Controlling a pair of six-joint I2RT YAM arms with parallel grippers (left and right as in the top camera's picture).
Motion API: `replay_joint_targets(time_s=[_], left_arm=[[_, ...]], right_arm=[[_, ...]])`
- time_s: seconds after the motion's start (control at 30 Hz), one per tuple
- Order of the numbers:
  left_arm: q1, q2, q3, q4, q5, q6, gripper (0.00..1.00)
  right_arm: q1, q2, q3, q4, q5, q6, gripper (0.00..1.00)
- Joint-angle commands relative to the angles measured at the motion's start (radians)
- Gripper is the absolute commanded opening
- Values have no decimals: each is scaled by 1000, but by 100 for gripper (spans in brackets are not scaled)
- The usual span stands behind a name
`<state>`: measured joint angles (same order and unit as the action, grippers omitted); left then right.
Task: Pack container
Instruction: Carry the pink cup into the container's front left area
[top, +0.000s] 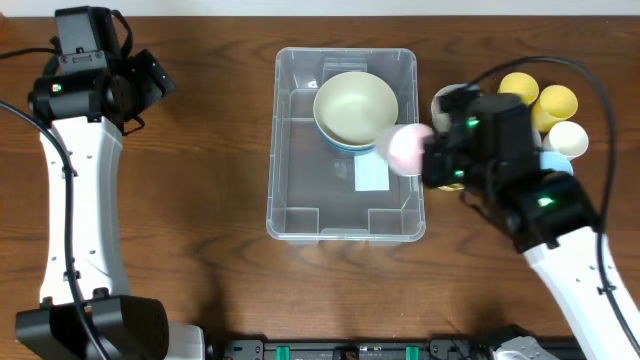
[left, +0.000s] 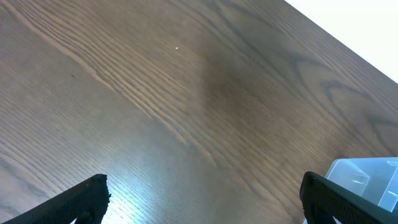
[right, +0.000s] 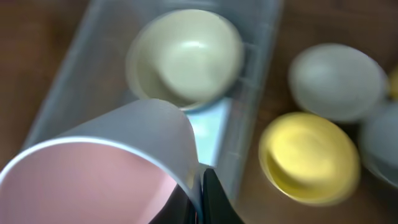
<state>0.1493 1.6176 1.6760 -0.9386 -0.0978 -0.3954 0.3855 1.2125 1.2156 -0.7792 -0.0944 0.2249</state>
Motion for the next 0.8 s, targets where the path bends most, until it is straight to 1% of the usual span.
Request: replay_joint_targets(time_s=[0.0, 0.17, 0.4, 0.77], left_arm=[[3, 10, 9, -3, -16, 2, 98], [3, 10, 9, -3, -16, 2, 98], [3, 10, 9, -3, -16, 2, 98], [3, 10, 9, -3, -16, 2, 98]], right_arm=[[106, 50, 22, 44, -6, -47, 1], [222, 164, 27, 89, 32, -46, 1], [298, 291, 82, 75, 47, -39, 1], [388, 477, 269, -95, 134, 3, 1]])
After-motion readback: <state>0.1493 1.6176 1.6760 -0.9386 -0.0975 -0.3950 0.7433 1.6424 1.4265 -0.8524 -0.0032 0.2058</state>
